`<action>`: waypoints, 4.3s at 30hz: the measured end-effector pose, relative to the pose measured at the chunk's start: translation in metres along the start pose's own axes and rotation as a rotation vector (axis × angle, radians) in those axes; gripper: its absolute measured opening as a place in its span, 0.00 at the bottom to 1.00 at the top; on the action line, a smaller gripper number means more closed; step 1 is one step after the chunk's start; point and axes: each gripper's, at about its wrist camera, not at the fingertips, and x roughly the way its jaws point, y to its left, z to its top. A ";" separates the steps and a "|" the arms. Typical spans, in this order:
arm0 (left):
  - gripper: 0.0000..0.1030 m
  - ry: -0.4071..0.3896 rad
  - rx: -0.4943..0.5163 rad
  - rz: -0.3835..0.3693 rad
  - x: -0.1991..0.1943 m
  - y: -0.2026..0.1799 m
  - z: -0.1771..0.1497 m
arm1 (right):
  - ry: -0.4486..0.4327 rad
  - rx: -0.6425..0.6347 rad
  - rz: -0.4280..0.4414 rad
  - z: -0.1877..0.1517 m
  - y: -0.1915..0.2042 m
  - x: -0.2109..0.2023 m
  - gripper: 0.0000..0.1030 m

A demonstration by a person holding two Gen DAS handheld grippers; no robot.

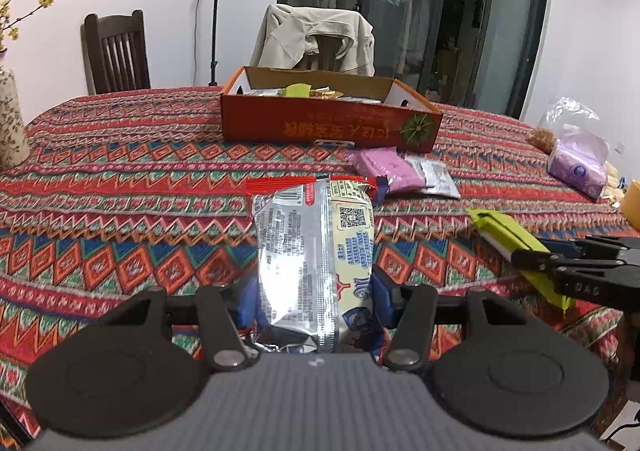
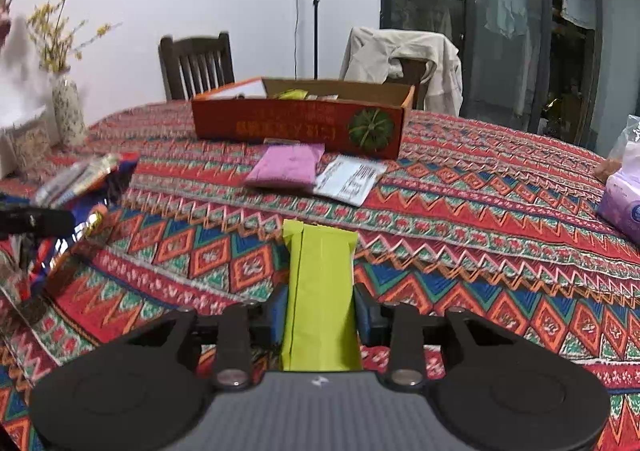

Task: Organize snacks
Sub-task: 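Carry both packets into the box and open both tools to release them, then move both open tools toward the pink and white packets on the table, then grasp the pink packet with the right tool while the left grasps the white packet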

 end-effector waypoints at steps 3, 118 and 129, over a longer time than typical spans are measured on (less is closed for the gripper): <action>0.54 -0.006 0.005 -0.053 0.008 0.000 0.021 | -0.053 0.055 0.033 0.009 -0.013 -0.009 0.32; 0.67 0.045 0.133 -0.039 0.198 -0.128 0.092 | -0.090 0.104 -0.036 0.099 -0.107 0.091 0.59; 0.41 0.060 0.170 -0.029 0.224 -0.154 0.086 | -0.151 0.206 -0.128 0.092 -0.133 0.079 0.59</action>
